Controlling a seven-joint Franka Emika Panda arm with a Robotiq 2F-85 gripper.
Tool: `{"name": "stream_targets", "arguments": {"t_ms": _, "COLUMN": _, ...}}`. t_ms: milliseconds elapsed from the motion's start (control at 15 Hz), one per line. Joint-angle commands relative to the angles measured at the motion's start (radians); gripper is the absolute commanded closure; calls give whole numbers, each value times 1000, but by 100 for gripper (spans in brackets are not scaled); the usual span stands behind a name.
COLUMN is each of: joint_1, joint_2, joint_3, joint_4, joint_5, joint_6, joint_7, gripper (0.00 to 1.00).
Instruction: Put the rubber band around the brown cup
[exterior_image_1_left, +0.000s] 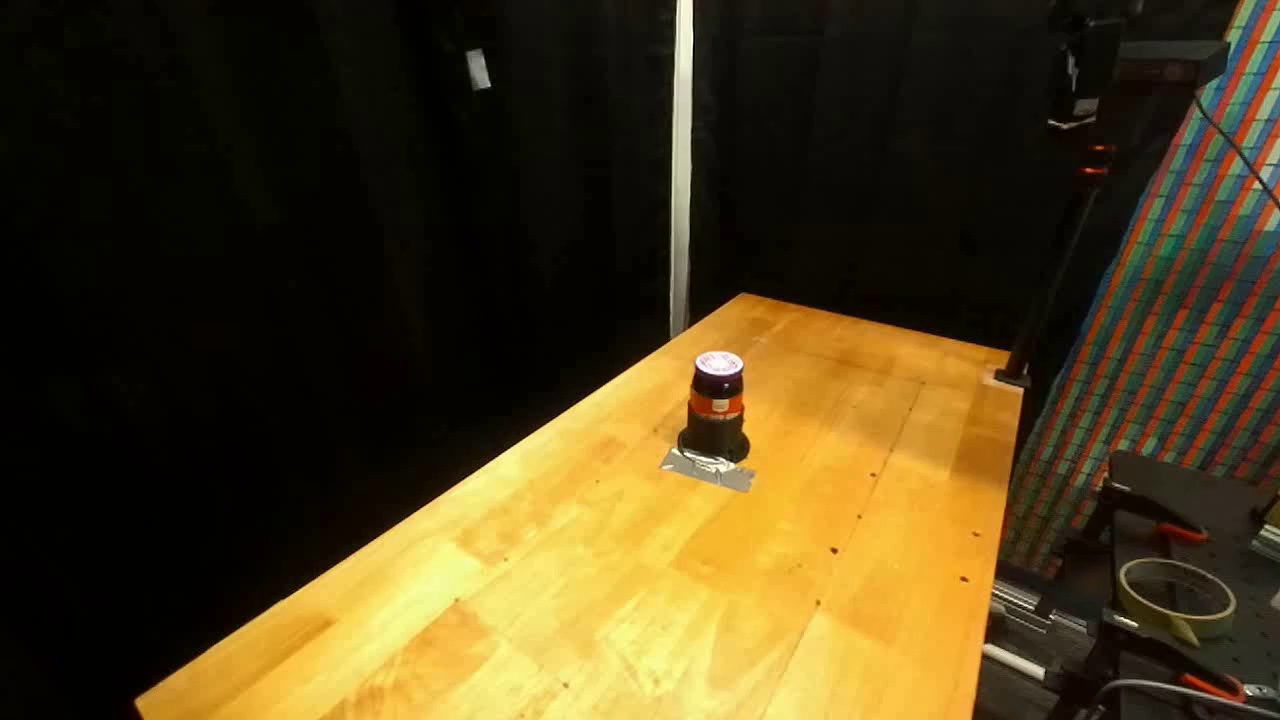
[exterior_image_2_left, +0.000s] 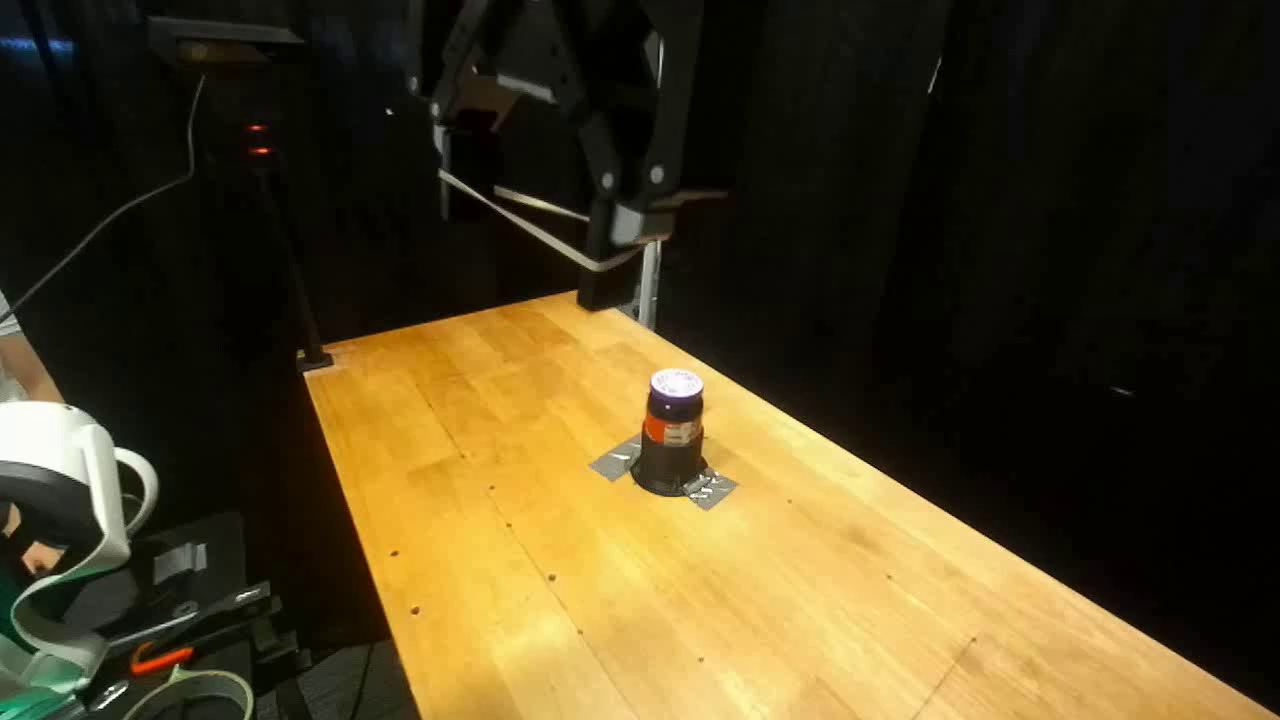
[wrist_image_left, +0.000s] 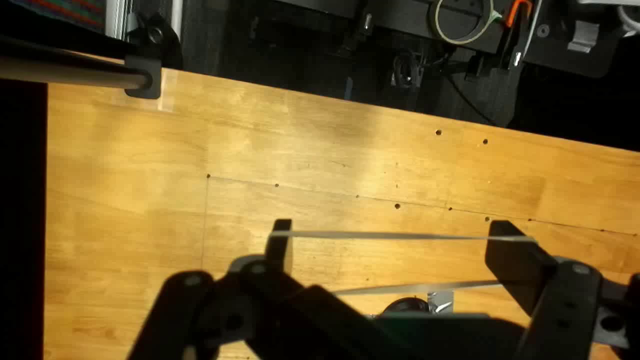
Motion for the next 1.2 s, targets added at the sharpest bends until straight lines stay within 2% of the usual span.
{"name": "stream_targets", "arguments": {"t_ms": 0, "joint_1": -20, "joint_2": 3, "joint_3": 16, "joint_4": 6, "joint_5": 6, "joint_6": -3, "joint_7": -6, "gripper": 0}}
{"name": "stream_targets", "arguments": {"t_ms": 667, "joint_1": -15, "joint_2": 6, "joint_3": 23, "joint_4": 21, "joint_5": 12, "joint_6": -8, "joint_7": 7, "gripper": 0}}
{"name": "stream_targets", "arguments": {"t_ms": 800, "joint_1": 2, "joint_2": 51, "joint_3": 60, "joint_4": 56, "joint_5": 26, "joint_6": -9, "joint_7": 65, "gripper": 0}}
{"name": "stream_targets", "arguments": {"t_ms": 1133, "joint_1": 36, "joint_2": 222, "joint_3": 207, "joint_4": 131, "joint_5": 32, "joint_6": 111, "joint_7": 333, "gripper": 0}}
